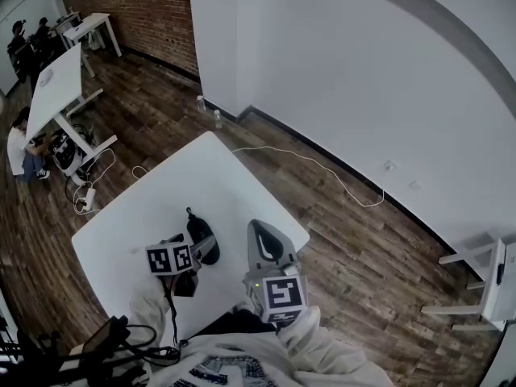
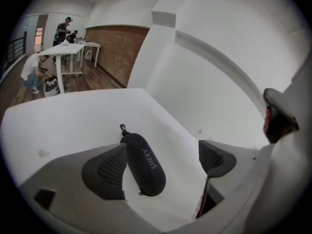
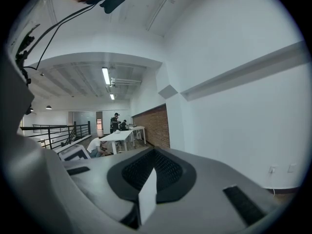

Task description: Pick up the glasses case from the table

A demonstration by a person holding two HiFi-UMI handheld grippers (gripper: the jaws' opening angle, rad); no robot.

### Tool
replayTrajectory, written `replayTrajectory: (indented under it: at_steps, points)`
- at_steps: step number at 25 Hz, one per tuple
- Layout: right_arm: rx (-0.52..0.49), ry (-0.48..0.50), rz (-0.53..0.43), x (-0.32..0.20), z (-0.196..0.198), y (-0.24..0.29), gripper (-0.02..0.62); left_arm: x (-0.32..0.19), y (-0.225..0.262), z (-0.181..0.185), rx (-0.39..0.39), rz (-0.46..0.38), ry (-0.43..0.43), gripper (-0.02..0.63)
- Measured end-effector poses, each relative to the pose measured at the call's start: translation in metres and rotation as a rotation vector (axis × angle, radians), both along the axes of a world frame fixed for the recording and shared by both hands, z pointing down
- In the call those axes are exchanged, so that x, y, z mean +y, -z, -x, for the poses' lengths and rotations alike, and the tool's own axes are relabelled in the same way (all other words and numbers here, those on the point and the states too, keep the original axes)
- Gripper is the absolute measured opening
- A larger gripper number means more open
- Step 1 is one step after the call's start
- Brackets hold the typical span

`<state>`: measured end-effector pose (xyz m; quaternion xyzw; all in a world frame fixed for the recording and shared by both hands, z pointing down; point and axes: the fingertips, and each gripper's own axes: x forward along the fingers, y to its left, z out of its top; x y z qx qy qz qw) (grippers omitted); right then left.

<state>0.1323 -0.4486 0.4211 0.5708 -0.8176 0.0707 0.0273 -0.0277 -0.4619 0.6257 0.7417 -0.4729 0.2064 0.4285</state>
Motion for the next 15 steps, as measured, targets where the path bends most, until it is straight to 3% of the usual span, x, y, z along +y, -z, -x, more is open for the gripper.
replayTrajectory:
  at_steps: [6, 13, 15]
  points:
    - [0.032, -0.066, 0.015, 0.011, -0.031, -0.003, 0.006, -0.017, -0.076, 0.005, -0.125, 0.187, 0.082, 0.483]
    - [0.046, -0.126, 0.025, 0.022, -0.059, -0.002, 0.006, -0.016, -0.117, 0.008, -0.253, 0.305, 0.087, 0.483]
    - [0.049, -0.131, 0.024, 0.022, -0.061, -0.001, 0.006, -0.018, -0.122, 0.009, -0.254, 0.317, 0.101, 0.483]
